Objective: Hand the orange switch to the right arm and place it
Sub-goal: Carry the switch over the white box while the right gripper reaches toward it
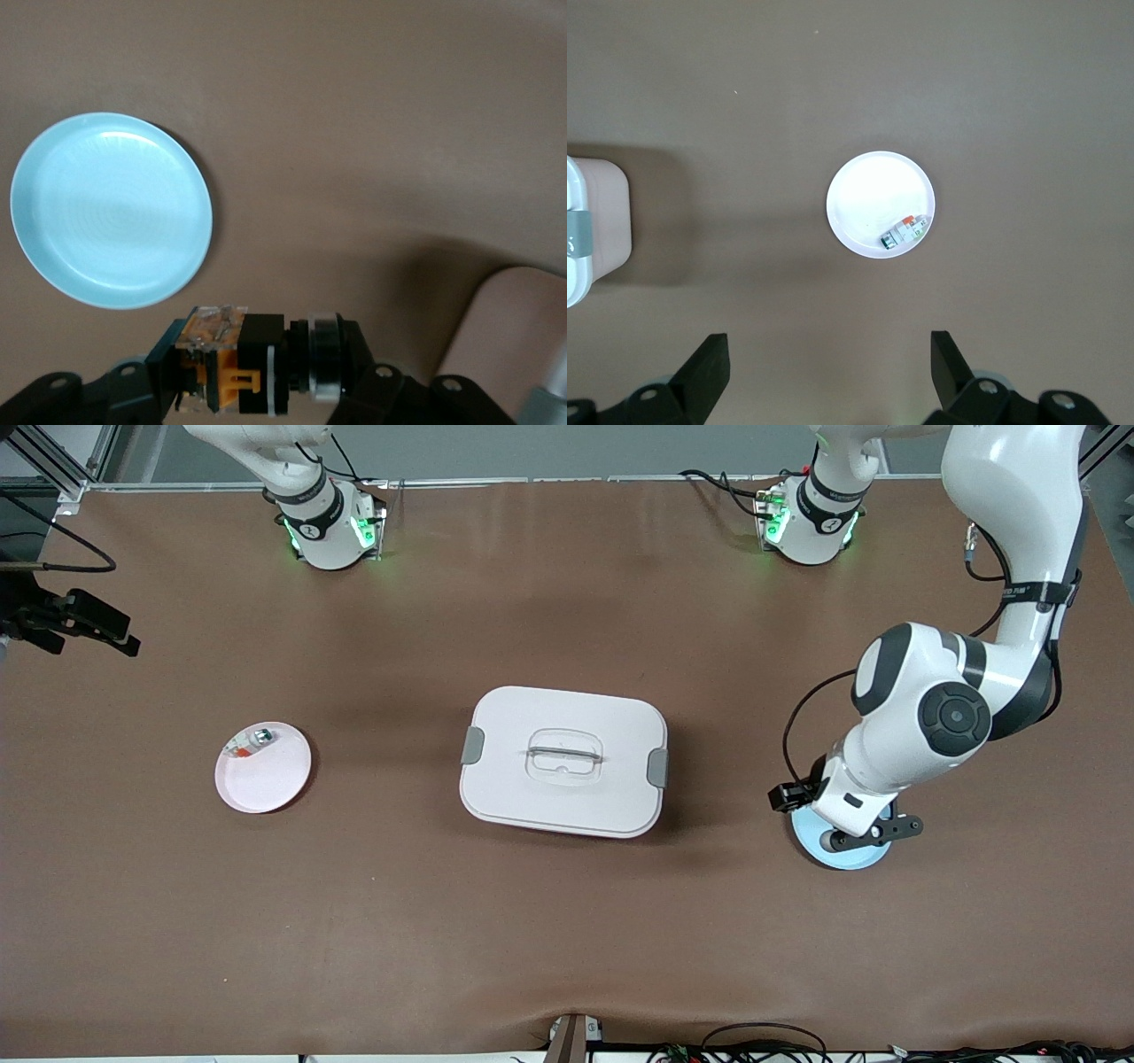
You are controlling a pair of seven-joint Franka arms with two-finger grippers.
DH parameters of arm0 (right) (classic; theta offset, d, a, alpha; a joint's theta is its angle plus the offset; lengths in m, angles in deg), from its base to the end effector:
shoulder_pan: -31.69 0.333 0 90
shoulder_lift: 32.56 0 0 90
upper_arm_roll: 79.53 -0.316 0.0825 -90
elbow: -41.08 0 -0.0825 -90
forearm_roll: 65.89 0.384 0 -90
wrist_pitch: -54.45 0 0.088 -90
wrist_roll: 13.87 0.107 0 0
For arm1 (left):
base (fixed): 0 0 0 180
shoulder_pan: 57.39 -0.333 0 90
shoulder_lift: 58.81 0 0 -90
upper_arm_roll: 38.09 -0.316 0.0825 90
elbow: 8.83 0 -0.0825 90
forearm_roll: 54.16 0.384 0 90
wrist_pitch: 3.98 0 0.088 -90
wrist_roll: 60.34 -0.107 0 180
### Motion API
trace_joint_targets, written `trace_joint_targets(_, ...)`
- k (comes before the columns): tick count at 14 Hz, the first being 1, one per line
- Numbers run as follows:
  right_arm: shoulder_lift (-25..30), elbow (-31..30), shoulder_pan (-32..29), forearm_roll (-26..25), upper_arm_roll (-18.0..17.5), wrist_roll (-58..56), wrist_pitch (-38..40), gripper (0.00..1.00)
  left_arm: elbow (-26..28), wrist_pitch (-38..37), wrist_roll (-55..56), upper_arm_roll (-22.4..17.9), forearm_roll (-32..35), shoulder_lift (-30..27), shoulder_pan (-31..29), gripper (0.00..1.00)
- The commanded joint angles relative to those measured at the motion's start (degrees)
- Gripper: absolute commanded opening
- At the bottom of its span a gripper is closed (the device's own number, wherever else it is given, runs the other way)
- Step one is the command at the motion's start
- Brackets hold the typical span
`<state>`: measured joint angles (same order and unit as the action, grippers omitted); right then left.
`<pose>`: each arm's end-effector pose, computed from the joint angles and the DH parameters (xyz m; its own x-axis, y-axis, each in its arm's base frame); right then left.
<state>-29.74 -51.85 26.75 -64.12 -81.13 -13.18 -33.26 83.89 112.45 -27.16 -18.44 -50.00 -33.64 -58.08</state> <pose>0.5338 -0.0274 0.6239 0.9967 -0.0691 -0.0422 -0.0703 -0.9971 -0.0290 0.6446 -0.1880 0.3822 0.9694 0.2420 -0.0423 0.2444 -0.9674 0.0661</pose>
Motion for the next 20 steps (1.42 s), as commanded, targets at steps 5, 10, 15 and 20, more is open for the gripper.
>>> trace_joint_targets(5, -9.31, 1.7, -1.74, 0.95, -0.68, -0.69, 0.53, 1.0, -7.28, -4.89, 23.56, 8.99, -8.89, 0.13, 0.34, 0.0)
trace_joint_targets(10, -9.93, 1.45, -1.65, -0.02, -0.68, -0.69, 0.7, 1.0, -13.77, -4.63, 42.19, 11.11, -13.9, 2.15, 6.56, 0.0)
trace_joint_targets(15, -9.93, 0.3, -2.09, 8.67, -0.77, -0.25, 0.35, 1.0, -18.44, -0.43, 60.04, 11.2, -14.62, 5.14, 13.51, 0.0)
trace_joint_targets(20, -8.88, -2.5, -1.83, 21.67, -0.77, 0.1, -0.69, 1.0, -18.53, 5.21, 72.81, 11.2, -17.96, 6.37, 19.05, 0.0)
